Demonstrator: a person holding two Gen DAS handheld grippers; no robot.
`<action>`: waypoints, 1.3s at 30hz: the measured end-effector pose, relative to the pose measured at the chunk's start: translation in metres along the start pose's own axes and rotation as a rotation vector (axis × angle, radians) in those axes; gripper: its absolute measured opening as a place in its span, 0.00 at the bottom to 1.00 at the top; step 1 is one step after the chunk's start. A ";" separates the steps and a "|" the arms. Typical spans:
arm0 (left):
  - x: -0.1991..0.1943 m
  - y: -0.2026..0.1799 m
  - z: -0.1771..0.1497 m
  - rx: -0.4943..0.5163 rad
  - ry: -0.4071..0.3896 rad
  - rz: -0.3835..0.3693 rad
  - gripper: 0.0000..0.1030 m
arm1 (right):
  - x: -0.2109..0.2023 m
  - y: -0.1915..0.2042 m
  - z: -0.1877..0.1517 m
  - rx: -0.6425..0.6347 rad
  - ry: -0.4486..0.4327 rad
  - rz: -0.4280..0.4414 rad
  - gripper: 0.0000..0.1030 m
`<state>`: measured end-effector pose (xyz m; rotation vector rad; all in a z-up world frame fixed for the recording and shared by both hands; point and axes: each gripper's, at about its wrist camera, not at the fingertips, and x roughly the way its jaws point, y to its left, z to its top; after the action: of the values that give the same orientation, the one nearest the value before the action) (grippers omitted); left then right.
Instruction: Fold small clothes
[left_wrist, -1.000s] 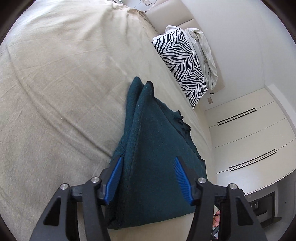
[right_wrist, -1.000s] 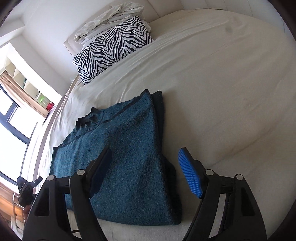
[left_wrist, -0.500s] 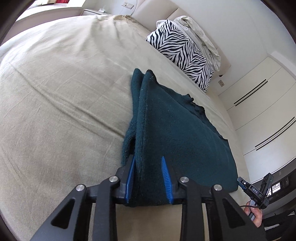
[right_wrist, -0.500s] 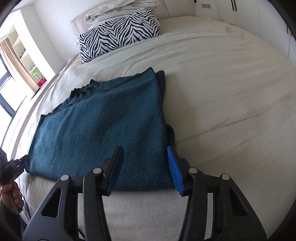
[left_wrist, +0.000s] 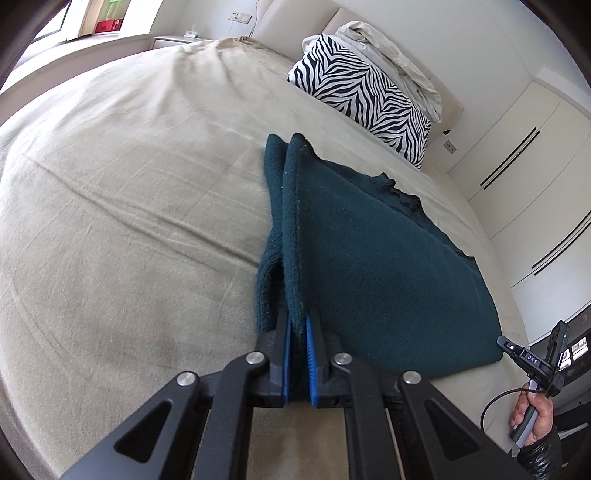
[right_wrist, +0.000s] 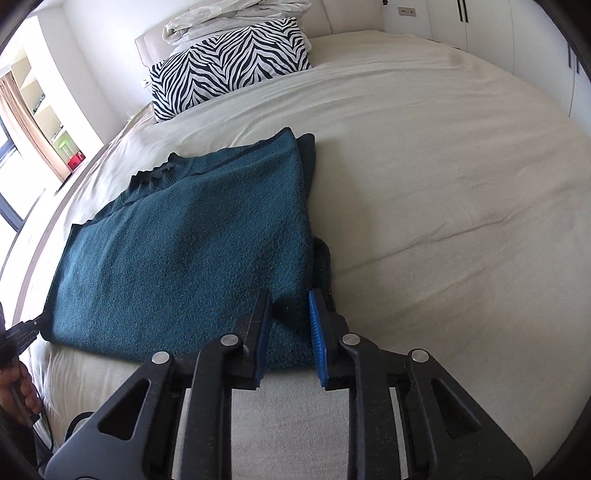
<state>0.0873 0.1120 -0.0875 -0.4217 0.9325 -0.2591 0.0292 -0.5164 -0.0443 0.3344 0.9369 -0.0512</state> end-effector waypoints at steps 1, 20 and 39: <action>0.000 0.000 -0.001 0.006 0.000 0.001 0.08 | 0.000 -0.002 0.000 0.006 -0.001 -0.005 0.08; -0.010 0.013 -0.013 -0.024 0.009 -0.030 0.07 | -0.010 -0.009 -0.001 0.046 0.000 -0.005 0.03; -0.005 0.023 -0.024 -0.070 0.018 -0.057 0.09 | -0.001 -0.021 -0.017 0.093 0.031 -0.007 0.03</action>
<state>0.0660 0.1290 -0.1070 -0.5120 0.9502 -0.2826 0.0113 -0.5315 -0.0580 0.4192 0.9682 -0.0966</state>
